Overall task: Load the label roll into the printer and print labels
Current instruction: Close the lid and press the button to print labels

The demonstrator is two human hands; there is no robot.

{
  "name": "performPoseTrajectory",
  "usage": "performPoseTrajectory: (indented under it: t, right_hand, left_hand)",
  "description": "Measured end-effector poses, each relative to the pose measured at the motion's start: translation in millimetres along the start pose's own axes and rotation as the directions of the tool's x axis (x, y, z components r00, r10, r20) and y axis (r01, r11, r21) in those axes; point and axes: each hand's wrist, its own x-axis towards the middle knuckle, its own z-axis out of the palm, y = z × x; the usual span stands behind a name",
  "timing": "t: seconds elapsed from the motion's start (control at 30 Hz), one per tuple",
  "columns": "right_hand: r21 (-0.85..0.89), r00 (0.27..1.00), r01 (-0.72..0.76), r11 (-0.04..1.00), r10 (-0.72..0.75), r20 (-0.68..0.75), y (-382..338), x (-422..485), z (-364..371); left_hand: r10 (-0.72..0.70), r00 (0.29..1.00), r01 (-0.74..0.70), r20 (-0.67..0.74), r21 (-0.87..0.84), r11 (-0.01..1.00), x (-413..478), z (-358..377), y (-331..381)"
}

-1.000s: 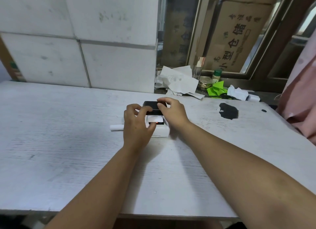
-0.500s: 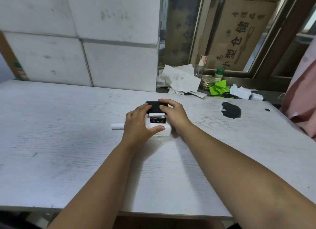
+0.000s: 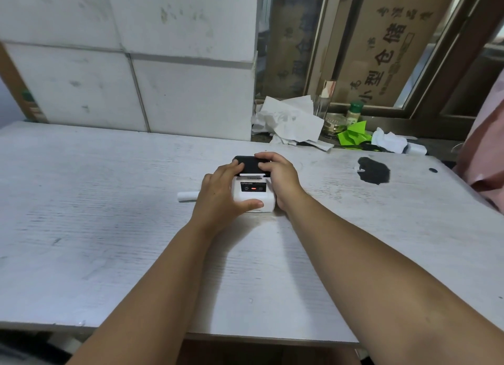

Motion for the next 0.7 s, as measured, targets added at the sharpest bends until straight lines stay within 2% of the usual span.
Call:
performPoseTrajectory:
  t: [0.2,0.4,0.6,0.7]
  right_hand:
    - [-0.046,0.999,0.021,0.999,-0.019,0.044,4.0,-2.8,-1.4]
    - [-0.088,0.994,0.072,0.994,-0.064,0.083,7.9,-6.1,-5.0]
    - [-0.197,0.992,0.121,0.973,-0.122,0.009,18.5,-7.6,-8.1]
    - [-0.149,0.993,0.099,0.984,-0.107,-0.048,19.4,-10.0,-12.5]
  left_hand:
    - [-0.042,0.999,0.044,0.023,-0.11,0.993,-2.6,-0.9,3.2]
    - [-0.028,0.999,0.03,0.034,-0.083,0.996,-5.0,1.4,4.0]
    - [-0.025,0.999,0.027,0.025,-0.095,0.995,-5.5,2.4,2.4]
    - [-0.042,0.999,0.042,0.006,-0.138,0.99,-5.9,1.8,3.0]
